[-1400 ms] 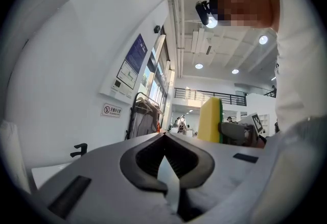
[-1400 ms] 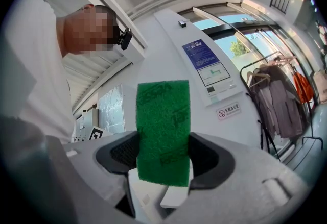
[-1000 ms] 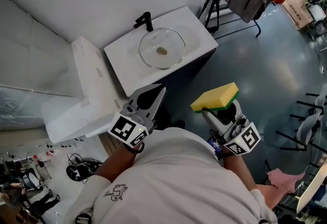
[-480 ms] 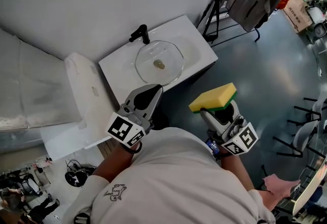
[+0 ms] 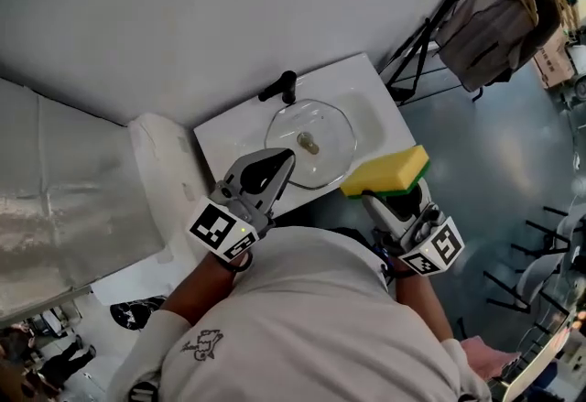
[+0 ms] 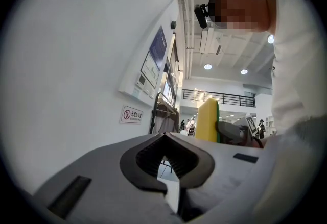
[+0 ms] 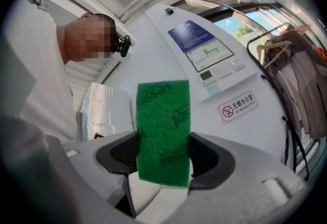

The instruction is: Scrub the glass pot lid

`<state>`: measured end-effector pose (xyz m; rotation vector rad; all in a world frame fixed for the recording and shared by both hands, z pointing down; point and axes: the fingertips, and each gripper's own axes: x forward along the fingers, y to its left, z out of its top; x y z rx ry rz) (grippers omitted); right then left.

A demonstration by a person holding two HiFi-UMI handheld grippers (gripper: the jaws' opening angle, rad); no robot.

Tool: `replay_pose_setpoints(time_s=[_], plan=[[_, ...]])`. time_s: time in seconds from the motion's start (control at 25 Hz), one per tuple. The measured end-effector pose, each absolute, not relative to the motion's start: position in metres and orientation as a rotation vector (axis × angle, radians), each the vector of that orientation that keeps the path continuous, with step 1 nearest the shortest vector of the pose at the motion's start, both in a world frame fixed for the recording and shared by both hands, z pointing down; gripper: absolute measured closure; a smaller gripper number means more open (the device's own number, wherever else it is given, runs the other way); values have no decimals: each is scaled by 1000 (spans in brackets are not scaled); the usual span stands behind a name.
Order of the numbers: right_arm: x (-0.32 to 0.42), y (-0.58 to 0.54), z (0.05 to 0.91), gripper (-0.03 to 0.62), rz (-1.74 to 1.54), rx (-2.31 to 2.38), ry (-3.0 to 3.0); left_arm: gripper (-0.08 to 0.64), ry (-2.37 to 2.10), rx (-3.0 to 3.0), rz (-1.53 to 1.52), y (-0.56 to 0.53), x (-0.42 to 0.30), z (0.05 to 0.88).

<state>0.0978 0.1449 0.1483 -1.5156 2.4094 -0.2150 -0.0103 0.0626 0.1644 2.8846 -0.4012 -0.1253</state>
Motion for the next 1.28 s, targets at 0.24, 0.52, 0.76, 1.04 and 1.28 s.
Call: replay_pose_setpoints(time_s=[0.24, 0.52, 0.76, 1.04, 1.28], plan=[[93, 99, 166, 295, -320, -1455, 2482, 561, -504, 2823, -92, 28, -26, 190], [100, 40, 214, 295, -474, -1351, 2585, 561, -641, 2759, 3, -12, -30, 239], [110, -12, 263, 295, -594, -1326, 2700, 561, -743, 2642, 79, -38, -32, 290], [124, -44, 320, 295, -694, -1341, 2797, 558, -816, 2529, 119, -62, -27, 350], [125, -58, 383, 295, -814, -1362, 2948, 531, -853, 2430, 210, -70, -33, 405]])
